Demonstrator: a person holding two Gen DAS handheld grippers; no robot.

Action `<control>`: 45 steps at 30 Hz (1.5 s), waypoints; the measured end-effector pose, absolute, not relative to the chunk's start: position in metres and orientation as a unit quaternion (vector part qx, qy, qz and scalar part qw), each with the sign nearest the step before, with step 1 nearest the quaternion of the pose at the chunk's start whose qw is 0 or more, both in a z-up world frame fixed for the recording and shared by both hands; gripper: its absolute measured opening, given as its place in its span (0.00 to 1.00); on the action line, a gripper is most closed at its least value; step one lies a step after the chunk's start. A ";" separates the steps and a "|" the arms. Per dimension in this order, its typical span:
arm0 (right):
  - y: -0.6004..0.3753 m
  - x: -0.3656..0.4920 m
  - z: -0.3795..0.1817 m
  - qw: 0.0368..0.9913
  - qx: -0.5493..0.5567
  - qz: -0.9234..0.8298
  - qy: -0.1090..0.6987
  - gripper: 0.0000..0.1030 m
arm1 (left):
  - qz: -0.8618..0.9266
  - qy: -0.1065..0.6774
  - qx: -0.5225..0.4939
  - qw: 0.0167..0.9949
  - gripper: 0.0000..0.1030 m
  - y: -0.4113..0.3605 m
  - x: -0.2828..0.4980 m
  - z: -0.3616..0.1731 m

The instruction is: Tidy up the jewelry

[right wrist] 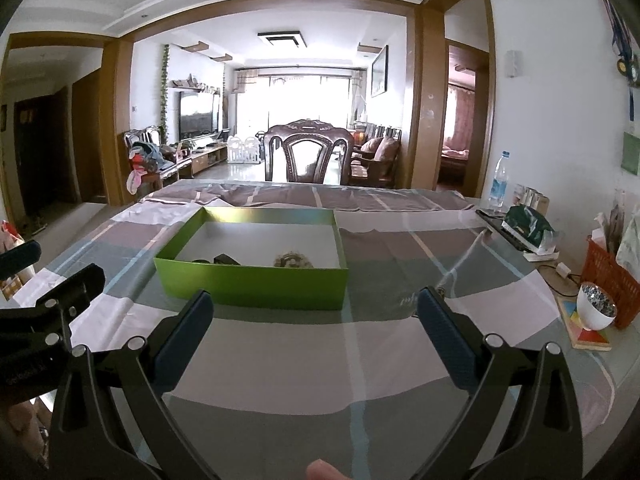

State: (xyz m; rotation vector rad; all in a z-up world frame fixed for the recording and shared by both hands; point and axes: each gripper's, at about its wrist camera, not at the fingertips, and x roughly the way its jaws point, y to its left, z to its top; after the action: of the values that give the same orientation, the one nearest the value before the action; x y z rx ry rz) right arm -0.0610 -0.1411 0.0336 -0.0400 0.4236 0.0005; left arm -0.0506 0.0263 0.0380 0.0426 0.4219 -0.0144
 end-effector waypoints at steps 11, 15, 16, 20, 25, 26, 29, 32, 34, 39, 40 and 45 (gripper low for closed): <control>-0.142 -0.061 0.034 0.977 -0.021 0.001 0.211 0.97 | -0.009 0.210 0.024 0.977 0.96 0.026 -0.052 0.037; -0.141 -0.061 0.034 0.977 -0.022 0.000 0.211 0.97 | -0.009 0.210 0.024 0.977 0.96 0.026 -0.053 0.037; -0.141 -0.061 0.034 0.977 -0.021 0.000 0.211 0.97 | -0.009 0.210 0.023 0.977 0.96 0.026 -0.053 0.037; -0.141 -0.061 0.034 0.977 -0.021 0.000 0.211 0.97 | -0.009 0.210 0.024 0.977 0.96 0.026 -0.052 0.037; -0.141 -0.061 0.035 0.977 -0.022 0.000 0.211 0.97 | -0.009 0.211 0.023 0.977 0.96 0.026 -0.052 0.037; -0.140 -0.061 0.034 0.977 -0.021 0.000 0.211 0.97 | -0.010 0.211 0.023 0.977 0.96 0.025 -0.053 0.037; -0.140 -0.061 0.034 0.977 -0.021 0.000 0.211 0.97 | -0.009 0.211 0.024 0.977 0.96 0.025 -0.052 0.037; -0.140 -0.061 0.034 0.977 -0.021 0.000 0.212 0.97 | -0.009 0.210 0.024 0.977 0.96 0.025 -0.053 0.037; -0.141 -0.061 0.035 0.977 -0.021 0.000 0.211 0.97 | -0.010 0.211 0.023 0.977 0.96 0.025 -0.053 0.037; -0.141 -0.061 0.034 0.977 -0.022 0.000 0.210 0.97 | -0.012 0.211 0.022 0.977 0.96 0.024 -0.054 0.038; -0.141 -0.061 0.034 0.977 -0.021 0.000 0.211 0.97 | -0.011 0.211 0.022 0.977 0.96 0.024 -0.054 0.038; -0.141 -0.061 0.034 0.977 -0.022 -0.001 0.212 0.97 | -0.010 0.212 0.026 0.977 0.96 0.024 -0.051 0.038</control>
State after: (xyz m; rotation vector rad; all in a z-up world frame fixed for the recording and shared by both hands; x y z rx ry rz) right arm -0.0613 -0.1409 0.0344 -0.0443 0.4265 -0.0014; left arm -0.0511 0.0242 0.0377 0.0531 0.4278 -0.0200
